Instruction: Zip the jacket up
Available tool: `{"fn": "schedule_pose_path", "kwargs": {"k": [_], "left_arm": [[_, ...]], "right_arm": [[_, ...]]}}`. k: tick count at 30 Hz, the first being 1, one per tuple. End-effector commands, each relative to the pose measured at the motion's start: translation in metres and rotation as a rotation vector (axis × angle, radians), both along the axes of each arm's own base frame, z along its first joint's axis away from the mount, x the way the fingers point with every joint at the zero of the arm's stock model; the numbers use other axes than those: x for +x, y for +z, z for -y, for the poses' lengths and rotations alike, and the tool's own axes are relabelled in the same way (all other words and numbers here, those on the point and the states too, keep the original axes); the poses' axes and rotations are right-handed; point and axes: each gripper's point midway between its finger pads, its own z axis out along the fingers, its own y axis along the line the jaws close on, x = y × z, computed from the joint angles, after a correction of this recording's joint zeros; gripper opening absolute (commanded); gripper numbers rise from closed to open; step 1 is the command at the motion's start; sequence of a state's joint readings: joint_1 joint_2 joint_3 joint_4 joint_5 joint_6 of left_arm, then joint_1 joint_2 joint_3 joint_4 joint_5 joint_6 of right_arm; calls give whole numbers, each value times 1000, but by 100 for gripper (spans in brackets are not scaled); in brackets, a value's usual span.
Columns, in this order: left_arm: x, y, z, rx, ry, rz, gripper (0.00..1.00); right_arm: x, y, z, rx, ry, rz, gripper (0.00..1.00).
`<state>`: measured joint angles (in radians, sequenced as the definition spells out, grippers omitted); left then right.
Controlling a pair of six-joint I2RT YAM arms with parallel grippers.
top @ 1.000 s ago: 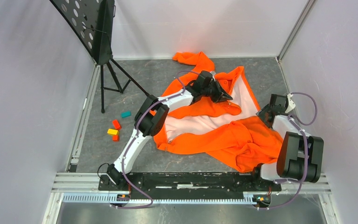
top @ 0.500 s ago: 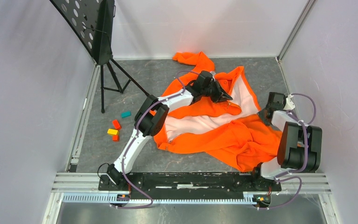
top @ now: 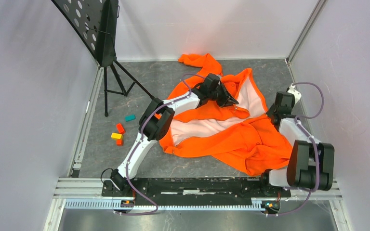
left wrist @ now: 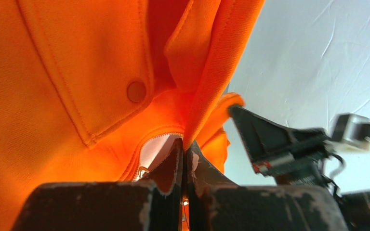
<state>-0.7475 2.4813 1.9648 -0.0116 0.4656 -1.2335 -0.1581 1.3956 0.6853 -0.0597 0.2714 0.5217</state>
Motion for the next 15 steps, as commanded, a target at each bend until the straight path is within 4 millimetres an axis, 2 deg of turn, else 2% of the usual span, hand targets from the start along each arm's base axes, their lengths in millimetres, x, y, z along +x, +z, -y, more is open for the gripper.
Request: {"fn": "schedule_pose_path", "kwargs": {"k": [1,5,8,10,12,15], "left_arm": [[7,31,0,-4,15,58,2],[7,31,-2,14,34,27,2],[7,33,-1,18,34,13,2],[9,35,-2,25,40,6,2],[10,36,-4,43,48,-1,2],[12,36,-8,88,67,-12,2]], "right_arm": [[24,61,-3,-229,197,136,0],[24,66,-29,-281,419,199,0],[23,78,-68,-273,650,336,0],[15,81,-96,-235,785,411,0],[5,79,-113,-206,856,442,0],[-8,71,-128,-198,933,434,0]]}}
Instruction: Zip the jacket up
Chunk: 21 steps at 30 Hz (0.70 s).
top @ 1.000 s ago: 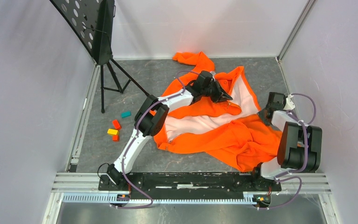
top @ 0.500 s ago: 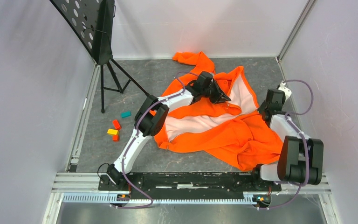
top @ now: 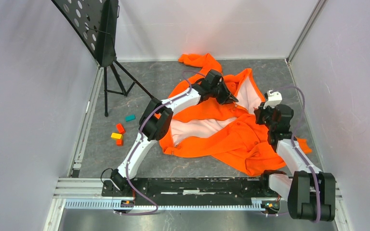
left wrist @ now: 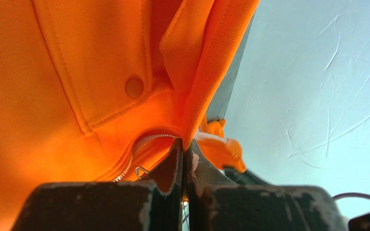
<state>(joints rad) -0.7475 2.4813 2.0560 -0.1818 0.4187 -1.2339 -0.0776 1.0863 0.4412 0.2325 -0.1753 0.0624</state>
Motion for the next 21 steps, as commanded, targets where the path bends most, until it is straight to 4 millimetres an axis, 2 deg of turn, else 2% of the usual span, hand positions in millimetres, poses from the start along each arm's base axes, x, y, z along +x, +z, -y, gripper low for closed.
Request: {"fn": "schedule_pose_path", "kwargs": {"k": [1,3,5,7,9,12,16,21], "left_arm": [[9,32,-4,28,34,33,2],[9,33,-6,53,45,24,2],[8,33,-6,73,47,14,2],[6,33,-5,91,46,17,2],[1,32,-3,106,47,16,2],[-5,32,2,103,33,16,2],[-7,29,4,108,31,15,2],[-4,29,0,140,39,47,2]], "right_arm": [[-9,17,-43,-18,257,104,0],[-15,12,-46,-30,280,86,0],[-17,8,-41,-48,255,64,0],[-16,10,-38,-61,243,64,0],[-13,13,-44,-42,270,79,0],[-6,19,-59,39,324,46,0],[-3,15,-76,178,371,-84,0],[-5,16,-80,326,393,-151,0]]}}
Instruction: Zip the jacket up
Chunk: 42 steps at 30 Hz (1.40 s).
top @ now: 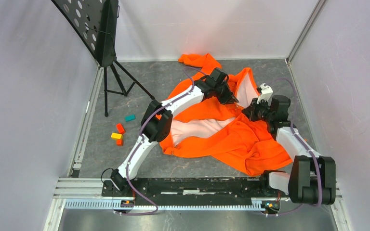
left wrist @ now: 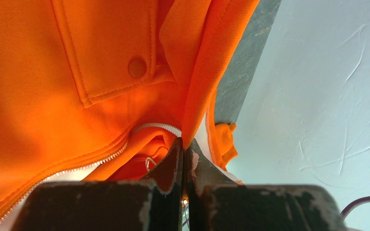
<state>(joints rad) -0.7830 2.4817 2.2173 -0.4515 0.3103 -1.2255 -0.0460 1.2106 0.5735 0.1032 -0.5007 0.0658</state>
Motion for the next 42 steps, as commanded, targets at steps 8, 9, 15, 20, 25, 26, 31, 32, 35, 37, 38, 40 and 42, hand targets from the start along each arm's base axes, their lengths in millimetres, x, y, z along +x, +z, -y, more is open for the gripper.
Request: {"fn": "schedule_pose_path", "kwargs": {"k": [8,9,15,20,25,26,31,32,35,37,38,40,42], "left_arm": [[8,2,-4,51,6,56,2],[8,1,-5,56,10,52,2],[7,-2,-5,61,13,42,2],[5,-3,-5,63,18,28,2],[3,-8,-5,68,24,9,2],[3,-8,-5,70,25,9,2],[3,-6,-5,71,27,14,2],[2,-6,-4,71,26,13,2],[1,-6,-3,74,27,17,2],[2,-5,-4,81,29,27,2],[2,-5,-4,84,30,32,2],[2,-5,-4,88,31,40,2],[1,-4,-3,90,29,45,2]], "right_arm": [[-14,0,-19,246,120,-200,0],[-13,-2,-18,241,115,-202,0],[-3,10,-18,252,120,-106,0],[8,14,-10,234,61,-77,0],[14,15,-10,241,26,-79,0],[14,14,-10,238,24,-85,0],[12,10,-15,243,46,-102,0],[12,10,-16,241,49,-104,0],[11,6,-18,242,54,-132,0],[11,7,-20,254,54,-135,0],[11,8,-21,264,54,-140,0],[11,9,-21,277,50,-149,0],[12,9,-21,282,42,-155,0]]}}
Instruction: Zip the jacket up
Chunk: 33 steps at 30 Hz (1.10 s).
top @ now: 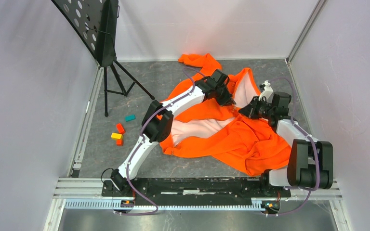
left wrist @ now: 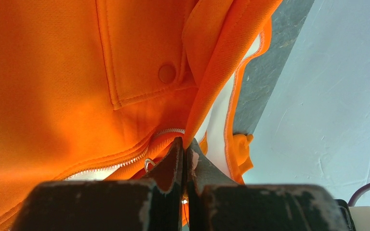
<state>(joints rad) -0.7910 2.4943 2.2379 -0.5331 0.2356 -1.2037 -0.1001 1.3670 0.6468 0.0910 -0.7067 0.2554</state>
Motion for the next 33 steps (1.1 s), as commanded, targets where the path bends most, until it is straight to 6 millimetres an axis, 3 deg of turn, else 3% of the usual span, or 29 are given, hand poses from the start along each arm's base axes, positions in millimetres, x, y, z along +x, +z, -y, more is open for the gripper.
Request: {"fn": "schedule_pose_path", "kwargs": {"k": [1,18,33], "left_arm": [[1,12,6,1,-4,45,2],[3,18,2,25,8,74,2],[0,20,5,18,3,69,2]], "right_arm": [[10,17,-3,25,-1,26,0],[5,8,0,-25,-11,-13,0],[13,10,-10,-22,3,-16,0]]}}
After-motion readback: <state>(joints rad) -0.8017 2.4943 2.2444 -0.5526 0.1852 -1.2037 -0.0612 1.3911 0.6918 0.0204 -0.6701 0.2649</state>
